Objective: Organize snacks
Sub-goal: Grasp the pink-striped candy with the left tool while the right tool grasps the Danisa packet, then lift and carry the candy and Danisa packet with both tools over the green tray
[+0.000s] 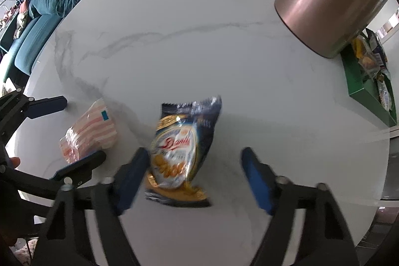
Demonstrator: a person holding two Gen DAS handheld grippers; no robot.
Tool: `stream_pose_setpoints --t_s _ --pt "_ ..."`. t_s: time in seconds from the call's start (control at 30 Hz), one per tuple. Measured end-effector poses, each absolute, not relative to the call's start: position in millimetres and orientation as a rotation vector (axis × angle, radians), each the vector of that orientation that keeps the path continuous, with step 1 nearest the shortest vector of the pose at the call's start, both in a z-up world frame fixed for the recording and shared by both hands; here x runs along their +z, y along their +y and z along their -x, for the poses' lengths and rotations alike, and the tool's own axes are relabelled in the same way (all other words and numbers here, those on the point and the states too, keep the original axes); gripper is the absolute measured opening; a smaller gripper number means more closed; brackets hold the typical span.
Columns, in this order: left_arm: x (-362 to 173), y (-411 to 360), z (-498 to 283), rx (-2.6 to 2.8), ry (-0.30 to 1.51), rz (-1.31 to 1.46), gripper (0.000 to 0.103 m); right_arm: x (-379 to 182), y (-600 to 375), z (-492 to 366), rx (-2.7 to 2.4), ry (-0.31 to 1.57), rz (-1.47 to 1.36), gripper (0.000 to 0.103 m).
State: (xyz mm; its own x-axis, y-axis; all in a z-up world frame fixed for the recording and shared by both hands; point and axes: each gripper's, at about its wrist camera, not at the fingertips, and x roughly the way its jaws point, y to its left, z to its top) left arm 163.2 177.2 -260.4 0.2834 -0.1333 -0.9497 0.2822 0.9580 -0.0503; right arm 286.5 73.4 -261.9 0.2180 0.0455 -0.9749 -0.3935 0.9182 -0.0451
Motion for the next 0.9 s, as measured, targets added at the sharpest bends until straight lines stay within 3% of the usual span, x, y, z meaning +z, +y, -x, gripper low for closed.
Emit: stream_pose_setpoints --t_s 0.07,0.2,0.3,0.53,0.67,0.9 --pt "-259 177 -162 -0.280 1.254 -0.146 0.059 -264 72 -287 0.313 1.326 0.311 0.103" --pt "-258 175 -160 -0.283 1.261 -0.166 0.053 -264 70 -287 0.312 1.330 0.307 0.101" --pt "-257 172 -160 -0.271 1.269 -0.179 0.038 -264 66 -286 0.316 1.328 0.292 0.093" --pt "-256 174 -161 -0.268 1.282 -0.157 0.033 -265 64 -284 0.324 1.331 0.277 0.085" --pt "-255 174 -160 -0.261 1.292 -0.155 0.026 -266 60 -285 0.332 1.332 0.260 0.083" --pt "-254 174 -159 -0.257 1.289 -0.158 0.022 -264 52 -281 0.338 1.321 0.224 0.081"
